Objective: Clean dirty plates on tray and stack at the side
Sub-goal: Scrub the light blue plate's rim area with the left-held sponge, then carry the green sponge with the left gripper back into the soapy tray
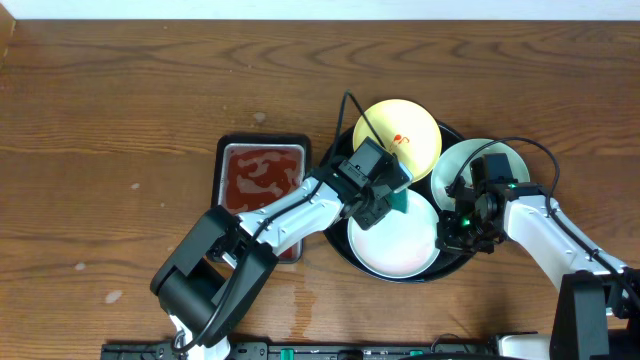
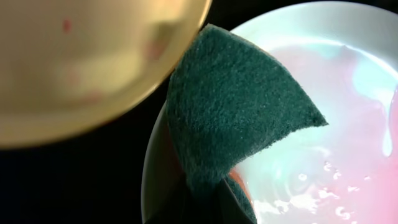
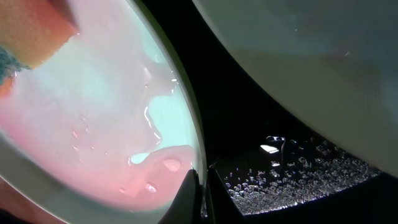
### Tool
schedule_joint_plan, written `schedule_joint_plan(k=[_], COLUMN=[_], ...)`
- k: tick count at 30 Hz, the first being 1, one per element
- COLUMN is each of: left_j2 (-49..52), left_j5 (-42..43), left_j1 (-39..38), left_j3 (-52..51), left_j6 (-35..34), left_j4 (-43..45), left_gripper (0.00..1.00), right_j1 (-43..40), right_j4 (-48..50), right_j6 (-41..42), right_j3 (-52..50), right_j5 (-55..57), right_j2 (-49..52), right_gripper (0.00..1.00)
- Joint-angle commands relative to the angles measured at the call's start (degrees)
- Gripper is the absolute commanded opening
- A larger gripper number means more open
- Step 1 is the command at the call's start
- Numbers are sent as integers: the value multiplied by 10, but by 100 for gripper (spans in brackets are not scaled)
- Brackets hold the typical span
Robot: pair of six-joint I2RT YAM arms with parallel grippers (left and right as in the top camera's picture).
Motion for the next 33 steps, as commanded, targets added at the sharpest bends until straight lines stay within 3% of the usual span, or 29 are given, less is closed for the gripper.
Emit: schedule_joint_plan(k=[1, 14, 20, 30, 33], left_j2=[12, 12, -4, -175, -220], left_j5=[-51, -39, 23, 19, -21], left_j1=[17, 15, 14, 14, 14], left_j3=[-10, -10, -9, -3, -3], left_j6=[-106, -320, -320, -304, -305], left_j4=[-49, -192, -191, -193, -208], left_gripper=[7, 7, 8, 8, 8], right_j1=[-1, -1, -1, -1, -1], right_j4=[-11, -11, -12, -7, -7], right_j6=[-7, -7, -7, -6, -7], right_j3=[-3, -3, -3, -3, -3], right_j5=[25, 25, 25, 25, 25], right_j2=[4, 4, 4, 4, 4], right_gripper=[1, 1, 1, 1, 1])
